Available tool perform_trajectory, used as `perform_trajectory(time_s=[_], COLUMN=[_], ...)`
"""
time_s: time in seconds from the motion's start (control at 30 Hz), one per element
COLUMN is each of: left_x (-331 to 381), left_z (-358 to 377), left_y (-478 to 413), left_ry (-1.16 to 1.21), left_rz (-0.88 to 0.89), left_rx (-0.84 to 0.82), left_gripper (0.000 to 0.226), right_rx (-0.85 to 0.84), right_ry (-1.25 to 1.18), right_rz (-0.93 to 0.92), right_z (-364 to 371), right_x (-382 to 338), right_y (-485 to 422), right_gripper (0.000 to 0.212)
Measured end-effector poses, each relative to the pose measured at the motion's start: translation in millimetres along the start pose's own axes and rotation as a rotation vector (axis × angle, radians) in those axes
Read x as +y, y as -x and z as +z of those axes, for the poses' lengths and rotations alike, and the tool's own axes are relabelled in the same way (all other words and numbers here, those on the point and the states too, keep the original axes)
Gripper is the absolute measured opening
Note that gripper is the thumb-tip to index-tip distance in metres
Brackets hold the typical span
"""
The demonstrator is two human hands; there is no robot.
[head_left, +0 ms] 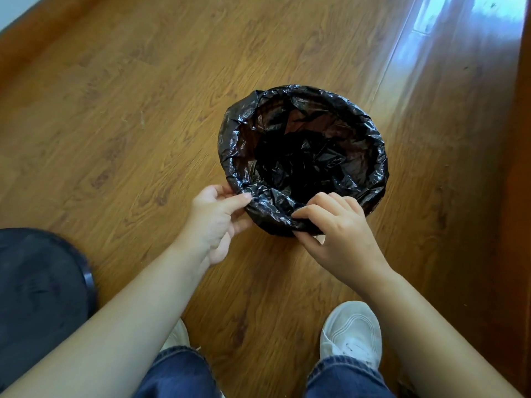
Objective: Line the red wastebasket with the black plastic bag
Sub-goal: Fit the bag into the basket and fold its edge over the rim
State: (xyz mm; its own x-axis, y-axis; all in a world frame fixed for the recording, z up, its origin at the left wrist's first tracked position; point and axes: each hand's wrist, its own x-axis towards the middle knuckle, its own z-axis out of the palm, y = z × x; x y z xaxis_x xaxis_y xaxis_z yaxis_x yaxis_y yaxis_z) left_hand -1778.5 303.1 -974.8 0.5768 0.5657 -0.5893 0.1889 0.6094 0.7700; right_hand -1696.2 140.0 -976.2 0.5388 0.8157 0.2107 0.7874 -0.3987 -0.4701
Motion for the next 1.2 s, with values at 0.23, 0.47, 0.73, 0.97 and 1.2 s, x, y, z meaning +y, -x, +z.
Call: perform_trajectory(time_s=[0.23,0.47,0.73,0.97,1.2], left_x=[-13,-20,-22,-19,-27], left_z=[4,1,3,6,11], left_y=[9,16,18,18,16], left_ry=[-0.011,-0.227,-0.115,0.11,0.122], left_rz=[-0.006,0.052,0.038,-0.052,-0.008], left_rx=[-0.136,-0.205,-0.203,-0.23,-0.165], left_gripper=[0.022,0.023,0.019,0.018,0.014], right_rx=[0.096,0.139,0.146,0.111,0.126], right_ry=[0.021,0.026,0.026,0.019,0.03], right_rz=[-0.003,0.009,0.003,-0.003,-0.025], right_z=[5,3,10,12,1], right_x=[-6,-1,-4,-7,0], right_y=[-1,-4,-5,-5,4], right_gripper=[0.011,0.011,0.013,0.009,0.022])
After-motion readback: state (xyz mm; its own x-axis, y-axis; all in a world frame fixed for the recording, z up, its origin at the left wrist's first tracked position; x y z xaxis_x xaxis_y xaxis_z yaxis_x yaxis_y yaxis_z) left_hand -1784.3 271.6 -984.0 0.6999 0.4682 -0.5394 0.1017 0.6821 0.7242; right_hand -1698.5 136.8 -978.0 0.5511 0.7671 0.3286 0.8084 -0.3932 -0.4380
